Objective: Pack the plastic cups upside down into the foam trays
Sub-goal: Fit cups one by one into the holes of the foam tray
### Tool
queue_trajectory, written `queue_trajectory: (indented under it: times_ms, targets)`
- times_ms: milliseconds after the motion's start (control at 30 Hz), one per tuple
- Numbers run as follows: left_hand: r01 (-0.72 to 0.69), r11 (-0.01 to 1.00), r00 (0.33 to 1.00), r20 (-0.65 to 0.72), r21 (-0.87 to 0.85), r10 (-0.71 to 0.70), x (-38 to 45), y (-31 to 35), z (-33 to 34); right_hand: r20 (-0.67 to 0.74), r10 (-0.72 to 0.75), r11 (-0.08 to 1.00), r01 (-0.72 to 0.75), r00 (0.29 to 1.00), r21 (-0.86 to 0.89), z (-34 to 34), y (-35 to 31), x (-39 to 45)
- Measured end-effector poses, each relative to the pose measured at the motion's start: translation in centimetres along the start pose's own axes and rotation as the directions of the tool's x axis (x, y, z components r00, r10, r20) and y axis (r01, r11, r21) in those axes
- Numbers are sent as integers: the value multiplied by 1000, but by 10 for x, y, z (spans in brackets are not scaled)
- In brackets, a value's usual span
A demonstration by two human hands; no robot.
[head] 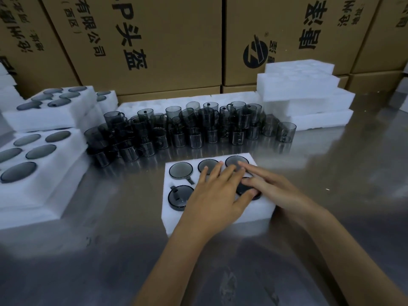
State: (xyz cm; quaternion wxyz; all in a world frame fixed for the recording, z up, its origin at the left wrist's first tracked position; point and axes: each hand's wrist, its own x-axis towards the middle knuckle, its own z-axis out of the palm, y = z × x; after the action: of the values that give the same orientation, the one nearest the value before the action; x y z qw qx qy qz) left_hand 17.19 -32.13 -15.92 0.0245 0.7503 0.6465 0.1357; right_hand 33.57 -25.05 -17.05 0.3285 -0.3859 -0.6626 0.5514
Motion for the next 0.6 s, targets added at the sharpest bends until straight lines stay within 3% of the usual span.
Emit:
queue_trajectory:
  times_ms: [67, 133, 333, 467, 600]
  targets:
    - [4, 1000, 997, -76, -27, -6, -1, 1, -1, -26, -10, 1000, 10, 1000, 23, 3, 0, -1]
    - [-1, 1000, 990, -143, -14, -1, -2, 2, -2, -58, 11, 984, -1, 998, 179, 1, 0, -1]
    - [-19, 999, 930, -366, -39, 3, -5, 11, -1, 21, 153, 869, -145, 988, 473, -4, 2, 2]
    - [-21, 1000, 910, -414, 14, 25, -6, 15, 0, 196, 211, 871, -275, 958, 408, -9, 2, -1]
    - [-25, 1000, 910, -414, 3, 24, -5, 14, -3, 176, 220, 896, -270, 959, 352, -9, 3, -2]
